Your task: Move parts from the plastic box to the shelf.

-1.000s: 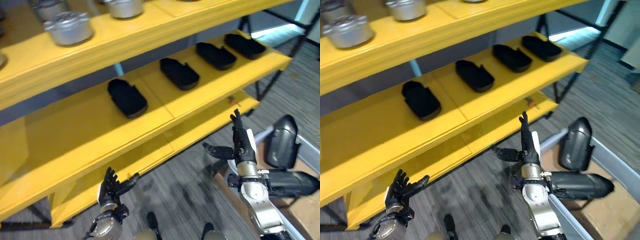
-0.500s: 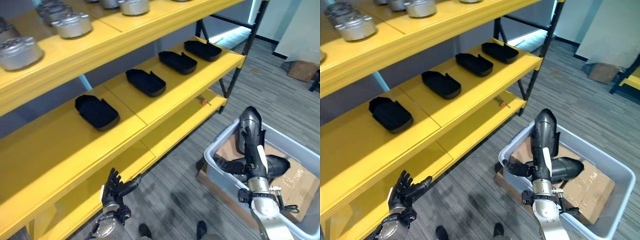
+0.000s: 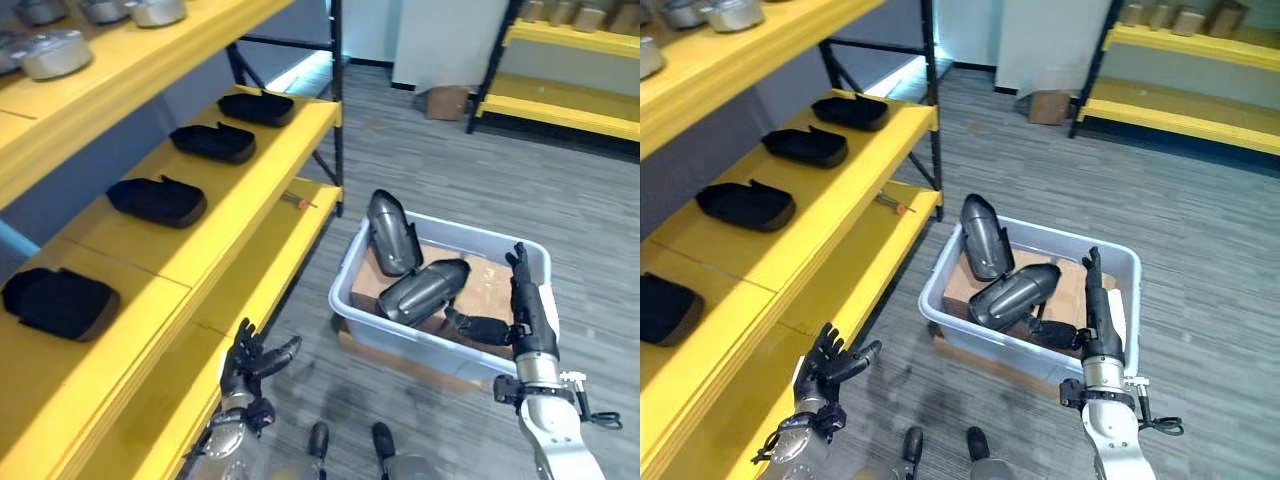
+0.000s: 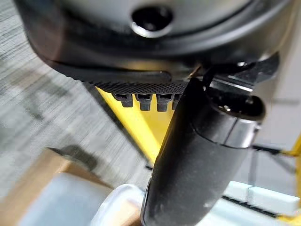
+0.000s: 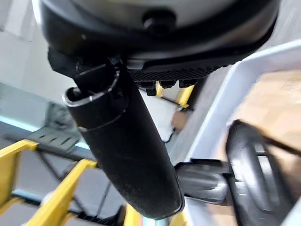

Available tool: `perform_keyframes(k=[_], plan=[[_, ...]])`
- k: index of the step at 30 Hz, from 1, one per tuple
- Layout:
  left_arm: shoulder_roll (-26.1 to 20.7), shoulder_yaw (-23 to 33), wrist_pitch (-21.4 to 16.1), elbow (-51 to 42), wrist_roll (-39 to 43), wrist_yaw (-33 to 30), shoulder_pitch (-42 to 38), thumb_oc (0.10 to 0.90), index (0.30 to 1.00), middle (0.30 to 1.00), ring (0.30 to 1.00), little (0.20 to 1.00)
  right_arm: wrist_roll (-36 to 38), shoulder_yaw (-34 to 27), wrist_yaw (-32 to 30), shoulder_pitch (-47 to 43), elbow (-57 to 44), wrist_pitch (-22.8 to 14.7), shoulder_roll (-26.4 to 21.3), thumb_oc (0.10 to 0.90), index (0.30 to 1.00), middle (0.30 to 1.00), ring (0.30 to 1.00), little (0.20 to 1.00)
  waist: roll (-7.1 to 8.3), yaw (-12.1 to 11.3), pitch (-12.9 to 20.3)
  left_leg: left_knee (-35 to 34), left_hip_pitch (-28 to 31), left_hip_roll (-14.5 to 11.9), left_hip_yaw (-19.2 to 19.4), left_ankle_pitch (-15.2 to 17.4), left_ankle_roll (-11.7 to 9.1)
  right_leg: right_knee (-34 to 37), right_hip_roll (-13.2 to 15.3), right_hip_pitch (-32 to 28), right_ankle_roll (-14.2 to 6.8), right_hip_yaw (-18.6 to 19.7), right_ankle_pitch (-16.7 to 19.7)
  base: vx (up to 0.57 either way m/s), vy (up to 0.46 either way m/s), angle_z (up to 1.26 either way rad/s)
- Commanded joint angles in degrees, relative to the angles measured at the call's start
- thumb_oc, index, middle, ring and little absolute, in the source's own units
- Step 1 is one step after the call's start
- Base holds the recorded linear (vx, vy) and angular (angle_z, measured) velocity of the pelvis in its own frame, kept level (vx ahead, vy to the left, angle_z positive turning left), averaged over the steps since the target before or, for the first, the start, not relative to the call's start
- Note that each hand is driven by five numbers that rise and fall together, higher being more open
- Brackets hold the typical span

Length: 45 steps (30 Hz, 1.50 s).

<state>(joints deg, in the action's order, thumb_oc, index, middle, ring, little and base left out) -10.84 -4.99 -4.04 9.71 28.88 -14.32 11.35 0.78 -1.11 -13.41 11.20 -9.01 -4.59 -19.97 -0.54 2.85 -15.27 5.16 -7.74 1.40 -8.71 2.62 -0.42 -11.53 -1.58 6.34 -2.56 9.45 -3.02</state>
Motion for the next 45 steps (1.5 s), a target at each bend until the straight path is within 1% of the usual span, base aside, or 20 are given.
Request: perform_keyframes(k=[1, 5, 8, 13, 14, 15, 16, 17, 18, 19, 22, 24, 25, 26, 27, 29, 31, 36, 39, 45], plan=[[-1.7, 1.3, -5.0, -5.4, -0.8, 0.9, -1.3, 0.900, 1.000, 1.000, 1.000, 1.000, 1.4, -1.0, -0.9, -5.6, -5.6, -5.8, -0.6, 0.900, 1.000, 1.000, 1.000, 1.000, 1.95, -0.8, 2.5, -5.5, 1.2, 0.3, 0.9, -9.2, 0.3, 15.8, -0.7, -11.1, 0.8, 0.1, 4.4, 0.13, 0.154, -0.57], [-2.7, 1.0, -5.2, -5.9, -0.3, 0.1, -2.3, 0.900, 1.000, 1.000, 1.000, 1.000, 1.5, 0.4, -0.5, -7.0, -5.4, -5.3, 0.0, 0.900, 1.000, 1.000, 1.000, 1.000, 1.97, -0.5, 3.4, -8.2, 3.4, -0.2, 5.0, -8.8, 1.1, 15.4, 0.1, -10.6, -0.2, 1.9, 4.2, 0.13, 0.157, -0.34], [-3.5, 1.3, -5.3, -5.9, -0.6, -0.3, -2.5, 0.900, 1.000, 1.000, 1.000, 1.000, 0.7, 2.4, 0.5, -7.8, -5.1, -4.8, 0.0, 0.900, 1.000, 1.000, 1.000, 1.000, 1.99, -0.2, 3.8, -9.0, 4.8, -0.3, 8.6, -7.6, 2.4, 14.8, 0.9, -9.7, -1.4, 4.4, 4.5, 0.10, 0.153, -0.55], [-4.1, 1.7, -5.4, -6.0, -0.8, -0.3, -2.5, 0.900, 1.000, 1.000, 1.000, 1.000, 0.6, 3.1, 1.5, -7.7, -4.9, -4.4, 0.3, 0.900, 1.000, 1.000, 1.000, 1.000, 2.04, 0.0, 3.9, -9.2, 5.5, -0.1, 10.8, -6.4, 3.3, 13.6, 1.2, -8.6, -2.5, 6.7, 4.4, 0.07, 0.117, -0.39], [-4.3, 1.7, -5.4, -5.8, -0.9, -0.4, -3.0, 0.900, 1.000, 1.000, 1.000, 1.000, 0.4, 3.4, 1.6, -8.2, -4.8, -4.4, 0.3, 0.900, 1.000, 1.000, 1.000, 1.000, 2.13, 0.0, 3.6, -8.7, 5.2, -0.2, 10.9, -5.8, 3.6, 12.1, 1.2, -7.6, -2.8, 7.0, 3.9, -0.02, 0.086, -0.27], [-4.9, 2.0, -5.4, -5.7, -0.9, -0.3, -3.6, 0.900, 1.000, 1.000, 1.000, 1.000, -0.2, 4.2, 2.0, -9.8, -4.6, -4.5, 0.1, 0.900, 1.000, 1.000, 1.000, 1.000, 2.14, -0.5, 2.5, -7.4, 4.6, -0.5, 12.1, -4.4, 4.4, 6.8, 1.1, -4.7, -3.5, 5.2, 2.4, -0.07, 0.085, -0.31], [-5.6, 2.4, -5.6, -5.8, -0.9, -0.3, -3.9, 0.900, 1.000, 1.000, 1.000, 1.000, -0.7, 4.8, 2.0, -11.1, -4.5, -4.6, 0.1, 0.900, 1.000, 1.000, 1.000, 1.000, 2.11, -1.5, 1.8, -6.9, 4.0, -1.1, 13.4, -3.9, 4.5, 4.1, 2.1, -2.2, -4.1, 1.4, 2.5, -0.08, 0.032, -0.55], [-6.2, 3.0, -5.7, -6.0, -0.8, -0.4, -3.9, 0.900, 1.000, 1.000, 1.000, 1.000, -1.4, 5.5, 2.0, -12.3, -4.2, -4.6, 0.1, 0.900, 1.000, 1.000, 1.000, 1.000, 1.82, -2.9, 1.1, -6.9, 4.0, -2.0, 15.0, -3.5, 4.1, 3.4, 5.6, -1.3, -4.6, -5.7, 2.8, -0.03, -0.061, -1.03], [-6.6, 3.3, -5.7, -6.5, -0.8, -0.1, -3.3, 0.900, 1.000, 1.000, 1.000, 1.000, -1.8, 5.9, 2.0, -12.8, -4.1, -4.6, 0.0, 0.900, 1.000, 1.000, 1.000, 1.000, 1.68, -3.2, 0.8, -6.9, 4.3, -2.9, 16.1, -3.2, 3.7, 4.1, 8.6, -1.2, -4.7, -10.7, 4.6, 0.06, -0.140, -1.80], [-7.1, 3.3, -5.8, -6.6, -0.7, 0.0, -3.0, 0.900, 1.000, 1.000, 1.000, 1.000, -2.3, 6.4, 2.0, -14.1, -3.9, -4.3, -0.2, 0.900, 1.000, 1.000, 1.000, 1.000, 1.63, -2.7, 0.3, -6.9, 4.7, -4.5, 16.9, -3.3, 2.9, 5.3, 11.5, 0.6, -4.7, -12.0, 9.0, 0.09, -0.165, -1.41], [-7.8, 3.9, -5.9, -6.4, -0.6, -0.6, -3.6, 0.900, 1.000, 1.000, 1.000, 1.000, -4.9, 5.6, 1.2, -15.7, -4.3, -3.9, -1.2, 0.900, 1.000, 1.000, 1.000, 1.000, 1.93, -2.2, -0.8, -6.3, 3.9, -5.8, 15.5, -3.1, 1.8, 8.4, 16.6, 2.9, -6.2, -10.5, 15.4, 0.08, -0.154, -0.29], [-8.1, 4.2, -6.0, -6.1, -0.7, -0.9, -4.1, 0.900, 1.000, 1.000, 1.000, 1.000, -6.6, 5.0, 0.3, -16.6, -4.8, -3.7, -2.1, 0.900, 1.000, 1.000, 1.000, 1.000, 2.78, -1.9, -1.1, -5.9, 3.4, -6.2, 14.9, -2.8, 1.0, 10.7, 18.6, 3.0, -7.2, -10.6, 17.7, 0.09, -0.181, 0.22], [-8.2, 4.2, -6.1, -6.0, -0.7, -0.9, -4.3, 0.900, 1.000, 1.000, 1.000, 1.000, -7.3, 4.8, 0.3, -16.8, -5.0, -3.6, -2.4, 0.900, 1.000, 1.000, 1.000, 1.000, 3.39, -1.8, -1.3, -5.6, 3.1, -6.3, 14.7, -2.8, 0.6, 11.2, 18.6, 3.0, -7.6, -10.5, 18.1, 0.09, -0.223, 0.43], [-8.3, 4.3, -6.0, -5.5, -0.8, -1.0, -4.8, 0.900, 1.000, 1.000, 1.000, 1.000, -8.4, 4.5, 0.3, -17.0, -5.4, -3.4, -3.2, 0.900, 1.000, 1.000, 1.000, 1.000, 4.26, -1.8, -1.3, -5.4, 2.8, -6.2, 14.3, -2.7, 0.0, 11.9, 18.3, 3.0, -7.6, -10.7, 17.0, 0.10, -0.210, 0.59], [-8.2, 4.8, -5.9, -5.4, -1.5, -1.0, -5.0, 0.900, 1.000, 1.000, 1.000, 1.000, -9.8, 4.3, 0.2, -17.2, -5.4, -3.1, -3.8, 0.900, 1.000, 1.000, 1.000, 1.000, 5.04, -2.2, -1.2, -5.1, 2.8, -6.3, 14.3, -2.5, -0.5, 12.1, 19.0, 2.8, -8.1, -12.8, 17.0, 0.11, -0.217, 0.67], [-7.7, 5.1, -5.8, -5.8, -1.8, -0.8, -4.6, 0.900, 1.000, 1.000, 1.000, 1.000, -11.7, 4.2, 0.5, -18.3, -5.6, -2.9, -5.9, 0.900, 1.000, 1.000, 1.000, 1.000, 5.78, -2.6, -1.2, -5.0, 2.9, -6.7, 14.0, -2.7, -1.2, 11.5, 18.6, 2.7, -8.5, -14.7, 16.2, 0.12, -0.292, 0.71], [-6.7, 4.7, -5.5, -6.8, -0.5, -0.1, -3.9, 0.900, 1.000, 1.000, 1.000, 1.000, -12.3, 3.7, 0.2, -21.5, -5.7, -2.5, -10.1, 0.900, 1.000, 1.000, 1.000, 1.000, 5.10, -3.1, -2.3, -5.4, 1.5, -9.6, 12.6, -4.5, -3.0, 10.7, 16.7, 2.7, -7.1, -18.4, 12.6, 0.10, -0.412, 0.17], [-6.9, 3.3, -4.7, -7.1, -0.6, 0.1, -4.1, 0.900, 1.000, 1.000, 1.000, 1.000, -10.8, 4.6, -0.5, -24.3, -5.8, -1.9, -10.6, 0.900, 1.000, 1.000, 1.000, 1.000, 3.73, -3.3, -3.6, -8.6, 1.1, -12.3, 12.0, -7.7, -5.0, 10.8, 14.5, 3.3, -6.0, -20.7, 9.9, 0.05, -0.199, 0.15], [-6.4, 2.6, -4.1, -7.7, -0.3, -0.3, -3.9, 0.900, 1.000, 1.000, 1.000, 1.000, -11.1, 6.0, -1.6, -26.9, -5.8, -1.0, -9.9, 0.900, 1.000, 1.000, 1.000, 1.000, 3.01, -3.5, -4.9, -10.1, 0.3, -13.8, 12.1, -9.1, -5.7, 10.8, 13.2, 4.3, -5.3, -21.4, 9.0, 0.03, -0.157, 0.17], [-5.9, 1.7, -3.9, -8.0, 0.3, -1.4, -3.7, 0.900, 1.000, 1.000, 1.000, 1.000, -11.3, 8.7, -3.1, -31.4, -5.4, 0.0, -8.0, 0.900, 1.000, 1.000, 1.000, 1.000, 2.33, -3.7, -6.3, -10.2, -1.3, -14.4, 12.5, -9.7, -6.1, 11.2, 12.3, 6.1, -5.0, -21.2, 9.1, 0.01, -0.060, 0.03]])
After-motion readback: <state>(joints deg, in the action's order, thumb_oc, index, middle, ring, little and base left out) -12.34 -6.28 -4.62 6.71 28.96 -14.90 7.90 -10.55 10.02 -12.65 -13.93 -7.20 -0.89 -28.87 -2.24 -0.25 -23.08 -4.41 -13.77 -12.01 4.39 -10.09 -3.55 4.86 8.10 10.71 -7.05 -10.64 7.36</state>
